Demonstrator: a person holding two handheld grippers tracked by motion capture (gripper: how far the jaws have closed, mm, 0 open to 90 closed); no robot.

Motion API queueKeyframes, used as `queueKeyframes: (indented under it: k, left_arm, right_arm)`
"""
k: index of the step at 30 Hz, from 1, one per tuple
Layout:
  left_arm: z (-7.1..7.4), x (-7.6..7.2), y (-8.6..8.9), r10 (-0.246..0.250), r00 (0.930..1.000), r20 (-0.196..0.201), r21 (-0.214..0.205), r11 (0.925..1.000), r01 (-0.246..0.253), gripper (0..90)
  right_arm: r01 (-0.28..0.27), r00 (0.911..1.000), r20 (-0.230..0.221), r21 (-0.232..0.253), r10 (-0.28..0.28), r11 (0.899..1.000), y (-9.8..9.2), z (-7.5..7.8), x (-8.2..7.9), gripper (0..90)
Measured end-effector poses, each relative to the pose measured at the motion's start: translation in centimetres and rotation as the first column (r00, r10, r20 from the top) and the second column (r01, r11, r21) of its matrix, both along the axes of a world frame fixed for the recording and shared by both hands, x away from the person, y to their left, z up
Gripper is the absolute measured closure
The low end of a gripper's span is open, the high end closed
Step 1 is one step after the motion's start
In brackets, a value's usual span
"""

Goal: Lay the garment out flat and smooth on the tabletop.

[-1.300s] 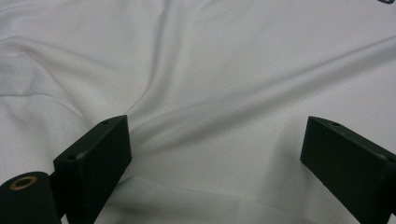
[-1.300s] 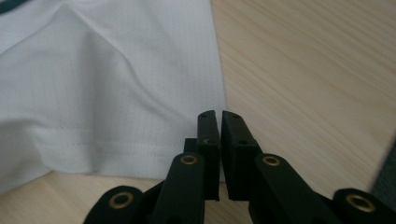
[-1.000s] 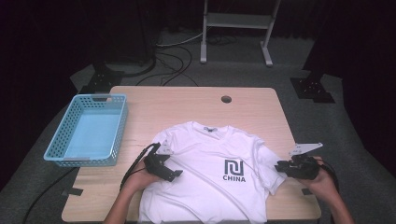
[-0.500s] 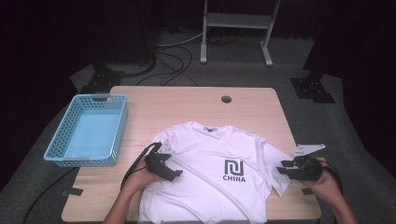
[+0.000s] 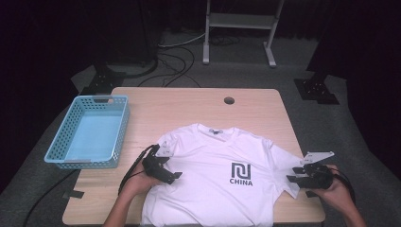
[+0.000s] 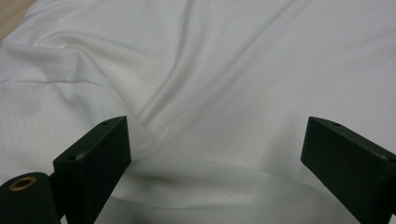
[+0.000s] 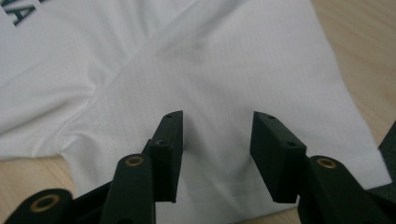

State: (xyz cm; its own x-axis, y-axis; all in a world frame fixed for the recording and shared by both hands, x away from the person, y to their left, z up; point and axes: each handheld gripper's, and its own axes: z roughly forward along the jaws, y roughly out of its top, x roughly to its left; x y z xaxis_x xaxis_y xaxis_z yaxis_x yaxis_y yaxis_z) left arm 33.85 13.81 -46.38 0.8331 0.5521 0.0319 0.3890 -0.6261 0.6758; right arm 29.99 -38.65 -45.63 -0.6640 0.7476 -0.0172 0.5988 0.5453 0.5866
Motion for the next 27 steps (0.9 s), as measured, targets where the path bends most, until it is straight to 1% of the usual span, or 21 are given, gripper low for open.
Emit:
queueKeyframes:
  k: [1, 2, 3, 5, 6, 7, 8, 9, 11, 12, 13, 14, 16, 18, 20, 21, 22, 23, 25, 26, 27]
  left_arm:
    - [0.0, -0.1, 0.0, 0.000, 1.0000, 0.001, 0.001, 1.0000, 0.000, 7.2]
    - [0.0, -0.1, 0.0, -0.001, 1.0000, -0.001, 0.002, 1.0000, 0.001, 7.2]
    - [0.0, -0.1, 0.0, -0.003, 1.0000, -0.003, 0.008, 1.0000, 0.003, 7.2]
    - [0.0, -0.2, 0.0, -0.002, 1.0000, -0.003, 0.012, 0.9999, 0.002, 7.2]
    - [0.0, -0.3, 0.0, -0.001, 1.0000, -0.001, 0.009, 1.0000, 0.001, 7.2]
    - [0.1, -0.4, 0.1, -0.005, 1.0000, 0.003, 0.010, 0.9999, 0.005, 7.2]
    - [0.1, -0.4, 0.1, -0.005, 1.0000, 0.003, 0.010, 0.9999, 0.005, 7.2]
    - [0.3, -0.5, 0.2, -0.004, 0.9999, 0.011, 0.010, 0.9999, 0.004, 7.2]
    - [0.4, -0.6, 0.4, -0.005, 0.9999, 0.012, 0.012, 0.9999, 0.005, 7.2]
    - [0.5, -0.7, 0.5, -0.004, 0.9999, 0.014, 0.013, 0.9999, 0.004, 7.2]
    - [0.7, -0.7, 0.7, -0.006, 0.9999, 0.016, 0.016, 0.9998, 0.006, 7.2]
    - [0.7, -0.8, 0.9, -0.001, 0.9999, 0.014, 0.016, 0.9999, 0.001, 7.2]
    - [0.8, -0.8, 1.2, 0.000, 0.9999, 0.011, 0.014, 0.9999, 0.000, 7.2]
    - [0.8, -0.9, 1.5, 0.000, 1.0000, 0.009, 0.019, 0.9998, -0.001, 6.9]
    - [0.9, -1.1, 1.8, -0.001, 1.0000, 0.007, 0.015, 0.9999, 0.001, 6.9]
    - [0.9, -1.1, 1.8, -0.001, 1.0000, 0.007, 0.015, 0.9999, 0.001, 7.0]
    - [0.9, -1.3, 1.9, -0.005, 1.0000, 0.003, 0.005, 1.0000, 0.005, 7.0]
    - [1.0, -1.6, 1.8, -0.025, 0.9997, -0.002, -0.004, 0.9997, 0.025, 9.4]
    - [1.0, -2.1, 1.6, -0.066, 0.9978, -0.013, -0.035, 0.9973, 0.065, 12.9]
    - [1.0, -2.3, 1.4, -0.081, 0.9965, -0.019, -0.045, 0.9958, 0.080, 13.4]
    - [0.9, -2.6, 1.2, -0.107, 0.9938, -0.028, -0.048, 0.9932, 0.106, 14.3]
  right_arm:
    - [-0.009, 0.9999, 0.012, 0.039, 0.009, 0.999, 0.4, 0.3, -0.1, 49.2]
    - [-0.029, 0.9994, 0.023, 0.053, 0.027, 0.998, 1.1, 0.5, -0.2, 45.6]
    - [-0.054, 0.9980, 0.036, 0.052, 0.052, 0.997, 1.9, 0.6, -0.2, 43.2]
    - [-0.101, 0.9942, 0.043, 0.048, 0.099, 0.994, 3.5, 0.5, -0.4, 41.3]
    - [-0.115, 0.9923, 0.050, 0.033, 0.113, 0.993, 4.2, 0.4, -0.4, 40.4]
    - [-0.119, 0.9916, 0.053, 0.018, 0.118, 0.993, 4.6, 0.2, -0.4, 40.1]
    - [-0.119, 0.9916, 0.053, 0.018, 0.118, 0.993, 4.6, 0.2, -0.4, 40.1]
    - [-0.123, 0.9918, 0.039, 0.015, 0.122, 0.992, 4.8, -0.2, -0.4, 39.4]
    - [-0.123, 0.9919, 0.034, 0.006, 0.123, 0.992, 4.7, -0.5, -0.4, 38.9]
    - [-0.115, 0.9930, 0.024, -0.001, 0.115, 0.993, 4.5, -0.7, -0.4, 38.3]
    - [-0.110, 0.9938, 0.014, 0.007, 0.110, 0.994, 4.2, -1.0, -0.4, 38.2]
    - [-0.102, 0.9948, 0.001, 0.039, 0.102, 0.994, 3.7, -1.1, -0.4, 38.1]
    - [-0.103, 0.9947, 0.007, 0.051, 0.103, 0.993, 2.9, -1.2, -0.5, 37.7]
    - [-0.092, 0.9957, 0.008, 0.049, 0.092, 0.995, 2.0, -1.3, -0.4, 37.4]
    - [-0.062, 0.9981, -0.001, 0.042, 0.062, 0.997, 0.8, -1.2, -0.2, 36.8]
    - [-0.050, 0.9987, -0.010, 0.033, 0.050, 0.998, 0.4, -1.1, -0.2, 35.5]
    - [-0.050, 0.9987, -0.010, 0.033, 0.050, 0.998, 0.4, -1.1, -0.2, 35.5]
    - [-0.039, 0.9991, 0.013, -0.002, 0.040, 0.999, 0.3, -0.8, -0.2, 35.2]
    - [-0.045, 0.9985, 0.032, 0.003, 0.045, 0.999, 0.8, -0.6, -0.4, 35.1]
    - [-0.060, 0.9972, 0.044, 0.003, 0.060, 0.998, 1.3, -0.5, -0.5, 35.0]
    - [-0.070, 0.9961, 0.053, -0.001, 0.070, 0.998, 1.7, -0.4, -0.6, 34.9]
